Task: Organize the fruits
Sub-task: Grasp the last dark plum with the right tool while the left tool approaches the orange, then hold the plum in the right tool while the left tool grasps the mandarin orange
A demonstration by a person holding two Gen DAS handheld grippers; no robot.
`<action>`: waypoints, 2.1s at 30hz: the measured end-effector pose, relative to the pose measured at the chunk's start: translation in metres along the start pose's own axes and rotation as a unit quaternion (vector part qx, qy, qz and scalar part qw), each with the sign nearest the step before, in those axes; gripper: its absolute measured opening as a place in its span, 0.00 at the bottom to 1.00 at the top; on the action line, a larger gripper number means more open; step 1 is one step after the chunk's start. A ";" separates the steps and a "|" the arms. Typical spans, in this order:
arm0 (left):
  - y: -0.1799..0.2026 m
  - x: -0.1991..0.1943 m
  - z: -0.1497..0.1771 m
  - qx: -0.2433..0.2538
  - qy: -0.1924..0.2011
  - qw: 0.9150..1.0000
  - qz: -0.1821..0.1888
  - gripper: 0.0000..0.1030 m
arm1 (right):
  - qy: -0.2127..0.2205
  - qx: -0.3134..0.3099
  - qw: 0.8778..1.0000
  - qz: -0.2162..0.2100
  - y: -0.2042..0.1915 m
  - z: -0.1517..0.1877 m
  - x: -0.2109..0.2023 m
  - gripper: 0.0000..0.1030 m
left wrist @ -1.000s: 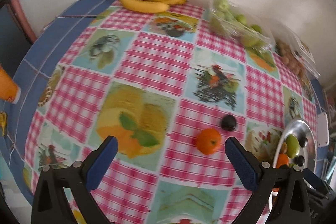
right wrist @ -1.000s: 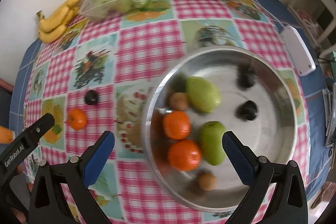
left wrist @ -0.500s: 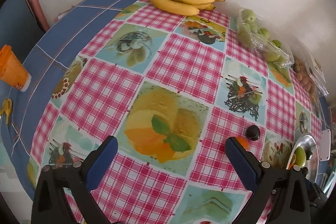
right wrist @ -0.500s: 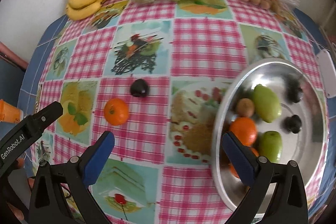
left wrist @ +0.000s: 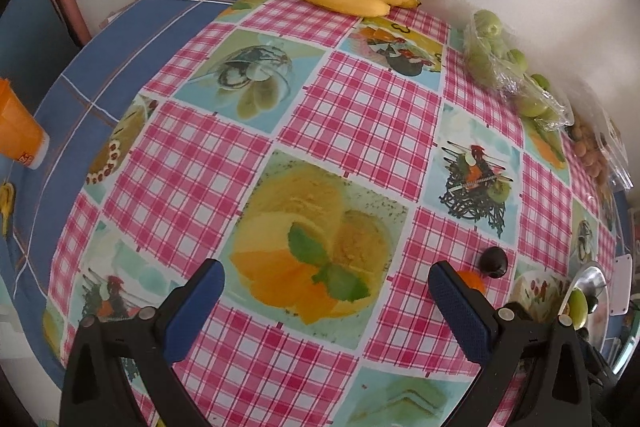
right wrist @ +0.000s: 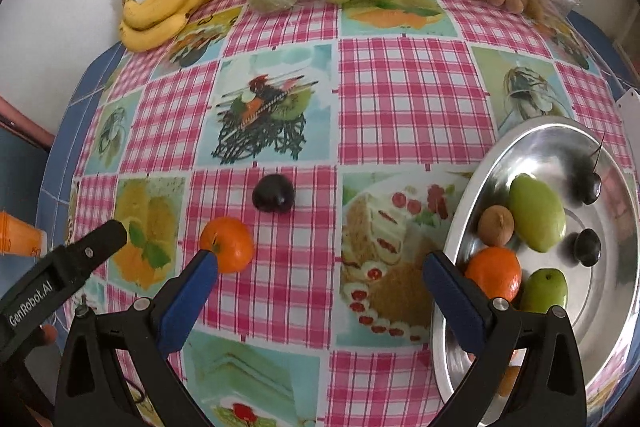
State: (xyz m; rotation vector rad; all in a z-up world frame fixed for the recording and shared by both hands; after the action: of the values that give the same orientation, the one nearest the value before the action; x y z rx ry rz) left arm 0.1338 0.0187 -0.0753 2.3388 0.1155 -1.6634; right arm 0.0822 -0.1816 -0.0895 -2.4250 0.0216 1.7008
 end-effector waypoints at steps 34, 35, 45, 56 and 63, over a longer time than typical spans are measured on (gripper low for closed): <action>-0.001 0.027 -0.027 -0.041 -0.006 0.999 0.032 1.00 | 0.023 0.005 1.000 -0.001 -0.015 -0.029 0.031 0.93; -0.001 0.028 -0.026 -0.042 -0.010 0.999 0.032 1.00 | 0.023 0.002 1.000 0.004 -0.016 -0.029 0.032 0.90; 0.005 0.038 -0.015 -0.052 -0.051 0.996 0.042 1.00 | 0.032 -0.001 0.999 -0.012 -0.021 -0.029 0.032 0.33; 0.025 0.032 -0.006 -0.042 -0.060 0.994 0.076 0.98 | 0.040 -0.002 0.999 -0.018 -0.015 -0.026 0.016 0.21; 0.027 0.031 -0.006 -0.047 -0.058 0.994 0.075 0.98 | 0.043 0.007 0.999 -0.033 -0.014 -0.027 0.016 0.21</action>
State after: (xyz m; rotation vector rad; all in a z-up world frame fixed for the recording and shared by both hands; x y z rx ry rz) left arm 0.1560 -0.0081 -0.0978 2.1226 -0.0044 -1.6769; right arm 0.1146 -0.1706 -0.0938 -2.4582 -0.0335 1.5627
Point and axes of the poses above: each gripper's, at about its wrist camera, not at the fingertips, and x roughly the way its jaws point, y to its right, z to its underside, the point moved 4 cm from there along x, roughly the way its jaws point, and after that the axes turned 8 degrees about -x, right-handed, at the moved point
